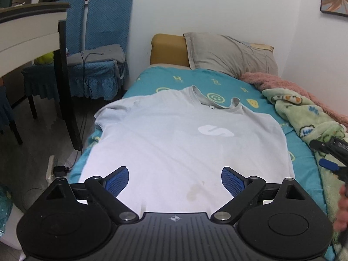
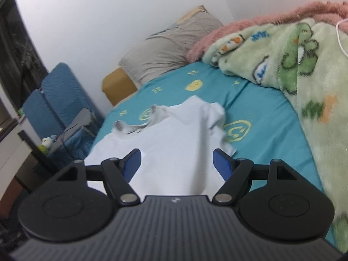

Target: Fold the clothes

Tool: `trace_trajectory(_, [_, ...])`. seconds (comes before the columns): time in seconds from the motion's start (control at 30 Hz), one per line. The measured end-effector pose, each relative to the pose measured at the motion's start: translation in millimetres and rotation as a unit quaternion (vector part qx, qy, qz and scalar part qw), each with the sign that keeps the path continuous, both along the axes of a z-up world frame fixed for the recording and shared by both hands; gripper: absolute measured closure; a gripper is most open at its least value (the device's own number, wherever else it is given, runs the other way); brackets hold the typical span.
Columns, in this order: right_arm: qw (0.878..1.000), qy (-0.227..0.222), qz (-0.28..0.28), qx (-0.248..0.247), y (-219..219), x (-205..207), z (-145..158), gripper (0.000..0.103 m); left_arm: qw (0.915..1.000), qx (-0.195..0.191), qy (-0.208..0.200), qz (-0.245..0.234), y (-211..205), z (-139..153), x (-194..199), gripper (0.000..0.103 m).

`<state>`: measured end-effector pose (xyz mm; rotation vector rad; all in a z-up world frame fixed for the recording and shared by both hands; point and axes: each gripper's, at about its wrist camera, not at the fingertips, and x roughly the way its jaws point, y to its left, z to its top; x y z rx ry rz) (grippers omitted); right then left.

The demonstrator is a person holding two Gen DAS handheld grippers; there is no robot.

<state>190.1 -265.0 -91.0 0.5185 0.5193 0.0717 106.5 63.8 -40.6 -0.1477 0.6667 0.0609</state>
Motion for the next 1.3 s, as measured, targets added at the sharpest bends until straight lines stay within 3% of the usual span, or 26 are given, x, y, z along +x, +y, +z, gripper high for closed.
trace_trajectory(0.23, [0.996,0.038,-0.055,0.052,-60,72,-55,0.027,0.9997,-0.018,0.013,-0.004,-1,-18,21,0.009])
trace_trajectory(0.43, [0.993,0.036,-0.017,0.113,-56,121,-94,0.027,0.9983,-0.051,0.018,-0.020,-6,-26,42,0.009])
trace_trajectory(0.47, [0.993,0.036,-0.002,0.112,-50,128,-97,0.028,0.9983,-0.052,0.017,-0.021,-6,-27,44,0.009])
trace_trajectory(0.53, [0.997,0.038,0.022,0.064,-34,139,-98,0.030,0.9980,-0.055,0.023,-0.021,-7,-31,48,0.009])
trace_trajectory(0.63, [0.998,0.049,0.030,0.040,-23,147,-101,0.050,0.9961,-0.078,0.037,-0.021,-4,-37,52,0.009])
trace_trajectory(0.77, [0.998,0.044,0.038,-0.007,-9,149,-90,0.089,0.9947,-0.091,0.047,-0.013,0,-39,53,0.009])
trace_trajectory(0.87, [0.994,0.022,0.054,-0.090,19,147,-72,0.093,0.9954,-0.087,0.040,-0.009,0,-36,52,0.009])
trace_trajectory(1.0, [0.977,-0.011,0.133,-0.169,81,139,-68,0.093,0.9965,-0.078,0.030,-0.005,0,-33,50,0.009])
trace_trajectory(1.2, [0.930,-0.057,0.240,-0.272,167,128,-62,0.087,0.9969,-0.073,0.029,-0.006,-2,-34,51,0.009])
trace_trajectory(1.23, [0.936,-0.058,0.234,-0.255,160,130,-61,0.075,0.9972,-0.070,0.027,-0.006,-2,-33,51,0.009])
trace_trajectory(1.27, [0.942,-0.059,0.228,-0.238,153,132,-60,0.057,0.9974,-0.067,0.025,-0.006,-3,-33,51,0.009])
trace_trajectory(1.3, [0.948,-0.060,0.222,-0.220,145,134,-58,0.047,0.9974,-0.067,0.025,-0.006,-3,-33,51,0.009])
